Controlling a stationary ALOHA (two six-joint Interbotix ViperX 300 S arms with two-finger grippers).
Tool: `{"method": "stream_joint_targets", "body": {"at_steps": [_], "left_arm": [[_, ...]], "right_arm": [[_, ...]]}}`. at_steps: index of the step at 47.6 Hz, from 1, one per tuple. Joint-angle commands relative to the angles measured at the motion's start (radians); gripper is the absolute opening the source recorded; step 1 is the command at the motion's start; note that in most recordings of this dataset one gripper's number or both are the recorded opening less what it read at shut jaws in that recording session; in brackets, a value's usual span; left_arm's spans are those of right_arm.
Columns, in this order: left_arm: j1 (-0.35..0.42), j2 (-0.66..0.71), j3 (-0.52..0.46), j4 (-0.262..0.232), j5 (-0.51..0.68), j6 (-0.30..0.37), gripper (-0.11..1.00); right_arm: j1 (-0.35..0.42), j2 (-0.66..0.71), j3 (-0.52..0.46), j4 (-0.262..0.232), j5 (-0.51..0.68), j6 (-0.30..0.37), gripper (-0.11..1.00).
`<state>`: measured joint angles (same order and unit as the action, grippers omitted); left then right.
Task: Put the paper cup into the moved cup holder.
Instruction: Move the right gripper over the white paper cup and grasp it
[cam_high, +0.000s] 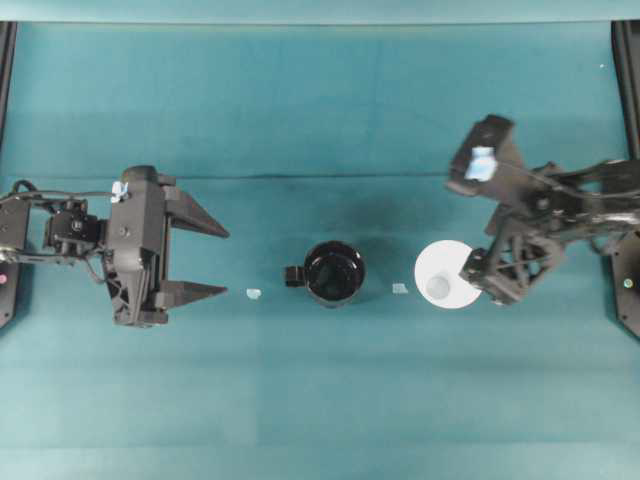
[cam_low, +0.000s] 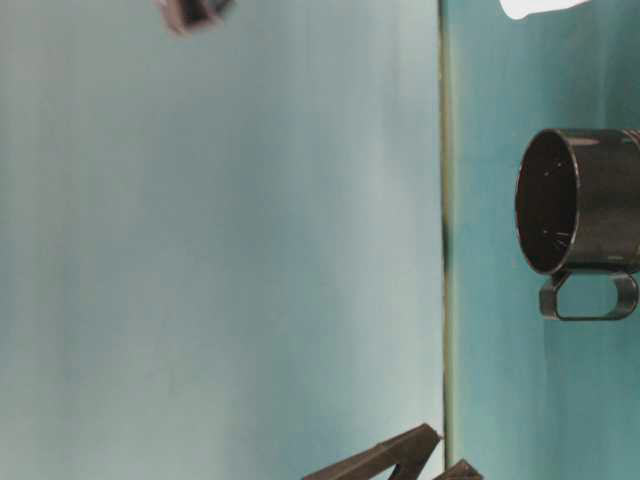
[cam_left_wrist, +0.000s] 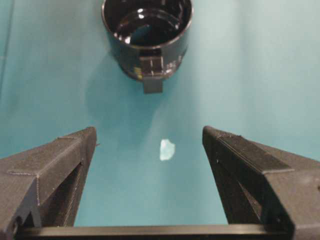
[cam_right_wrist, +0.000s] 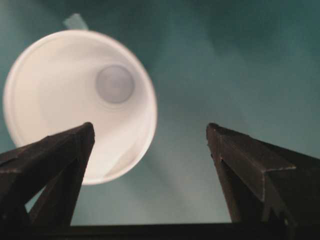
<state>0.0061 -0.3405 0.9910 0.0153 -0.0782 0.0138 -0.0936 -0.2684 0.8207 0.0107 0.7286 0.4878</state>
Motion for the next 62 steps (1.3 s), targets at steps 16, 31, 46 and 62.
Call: {"method": "stream_joint_targets", "body": {"at_steps": [16,31,46,62], "left_arm": [[-0.005,-0.011,-0.008,0.003,-0.005,-0.002,0.88],[-0.005,-0.011,-0.008,0.003,-0.005,-0.003,0.88],[-0.003,-0.011,-0.006,0.002,-0.005,-0.002,0.88],[-0.003,-0.011,-0.008,0.003,-0.005,-0.003,0.88]], "right_arm": [[-0.031,0.067,-0.018,0.0,-0.034,0.009,0.94],[-0.055,0.072,-0.014,0.002,-0.075,0.008,0.77],[-0.041,0.077,-0.021,0.014,-0.043,0.003,0.25],[-0.049,0.009,-0.078,0.051,0.075,0.006,0.03]]}}
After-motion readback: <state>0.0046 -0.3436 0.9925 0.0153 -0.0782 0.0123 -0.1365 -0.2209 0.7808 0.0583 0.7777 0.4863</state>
